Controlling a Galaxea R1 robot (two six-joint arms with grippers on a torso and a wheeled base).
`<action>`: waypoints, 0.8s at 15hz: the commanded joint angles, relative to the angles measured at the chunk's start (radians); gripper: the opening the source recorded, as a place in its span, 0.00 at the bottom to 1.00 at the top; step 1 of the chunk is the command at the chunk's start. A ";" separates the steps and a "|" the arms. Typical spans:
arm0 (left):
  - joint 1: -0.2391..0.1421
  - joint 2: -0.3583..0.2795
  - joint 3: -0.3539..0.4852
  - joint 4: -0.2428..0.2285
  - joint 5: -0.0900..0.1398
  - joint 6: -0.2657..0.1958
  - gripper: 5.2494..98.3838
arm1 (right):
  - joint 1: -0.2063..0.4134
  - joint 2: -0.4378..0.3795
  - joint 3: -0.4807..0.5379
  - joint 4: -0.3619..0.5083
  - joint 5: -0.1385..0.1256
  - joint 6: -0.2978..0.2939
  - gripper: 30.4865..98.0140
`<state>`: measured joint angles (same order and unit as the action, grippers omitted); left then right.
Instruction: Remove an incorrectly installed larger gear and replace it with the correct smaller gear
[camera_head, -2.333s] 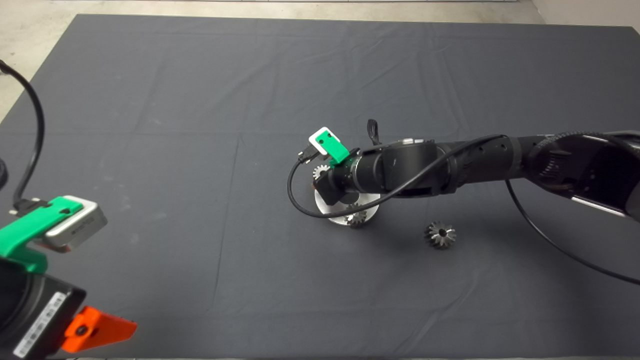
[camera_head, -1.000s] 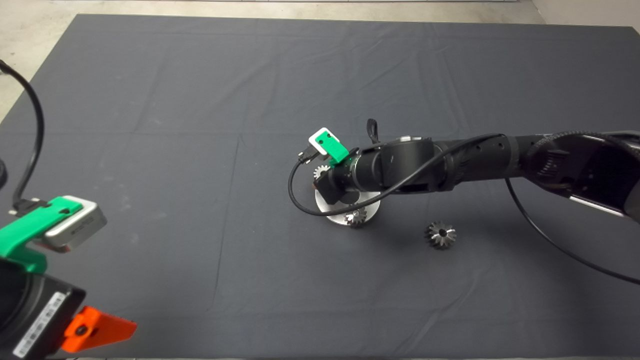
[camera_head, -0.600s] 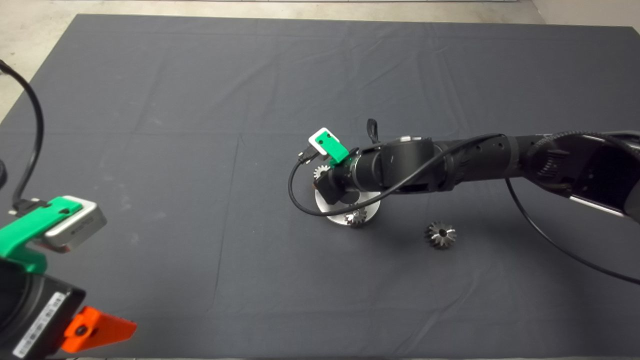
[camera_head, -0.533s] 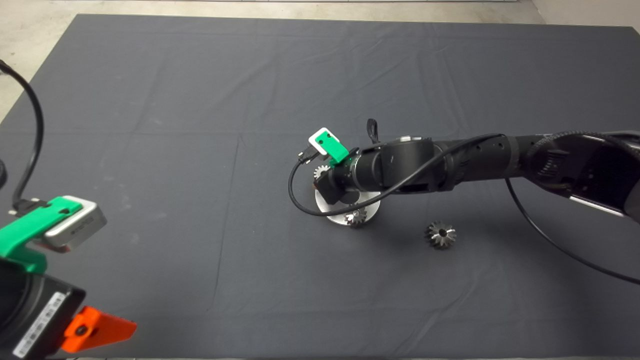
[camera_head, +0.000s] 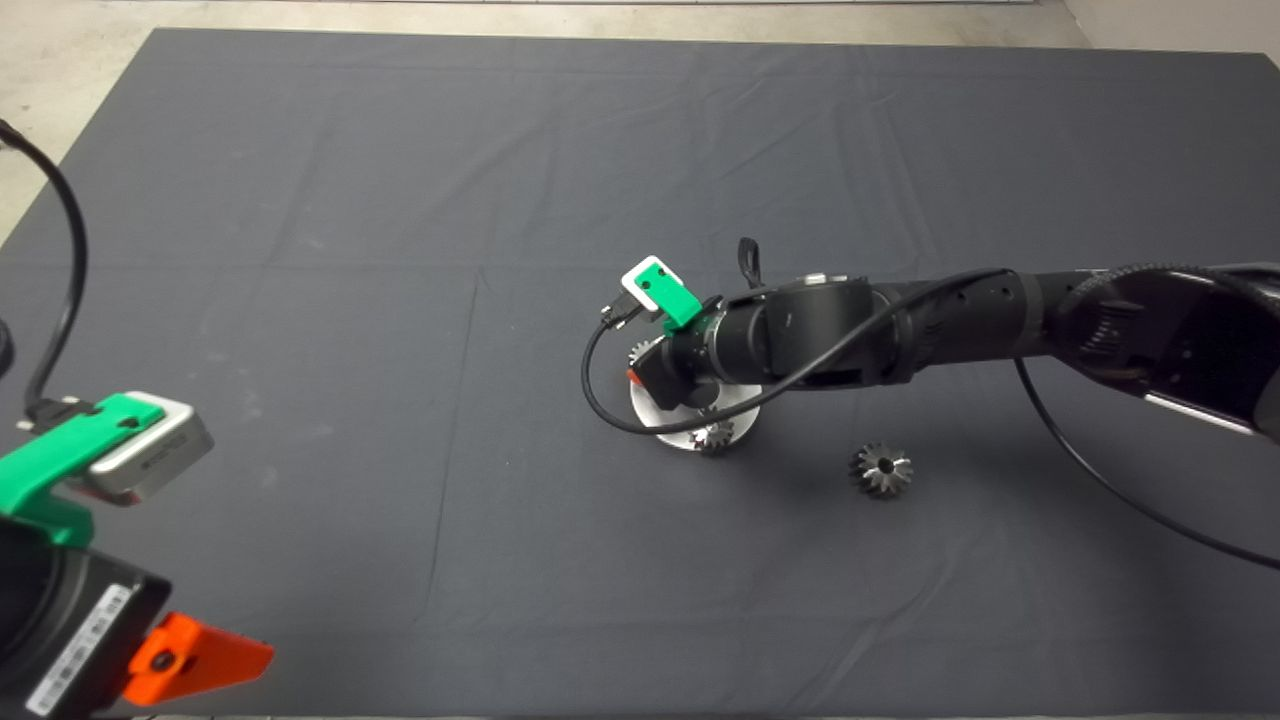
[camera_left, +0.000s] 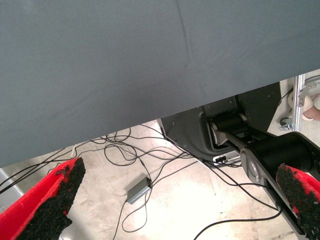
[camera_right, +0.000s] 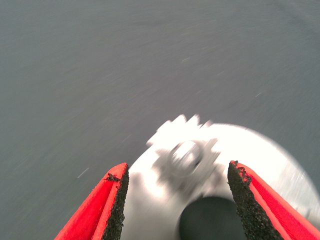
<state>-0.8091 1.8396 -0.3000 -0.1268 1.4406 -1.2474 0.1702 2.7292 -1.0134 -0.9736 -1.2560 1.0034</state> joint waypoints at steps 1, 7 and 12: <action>-0.005 -0.001 0.012 -0.016 0.001 -0.003 1.00 | 0.149 -0.180 0.288 0.093 -0.007 0.065 0.33; -0.004 -0.032 0.007 -0.011 -0.008 -0.003 1.00 | 0.340 -0.492 0.484 0.441 -0.007 0.149 0.47; -0.004 -0.019 0.012 -0.013 -0.013 0.008 1.00 | 0.390 -0.720 0.611 0.757 -0.083 0.253 0.56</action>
<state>-0.8091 1.8121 -0.3002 -0.1264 1.4298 -1.2449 0.4845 2.1801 -0.5295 -0.4574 -1.2623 1.1636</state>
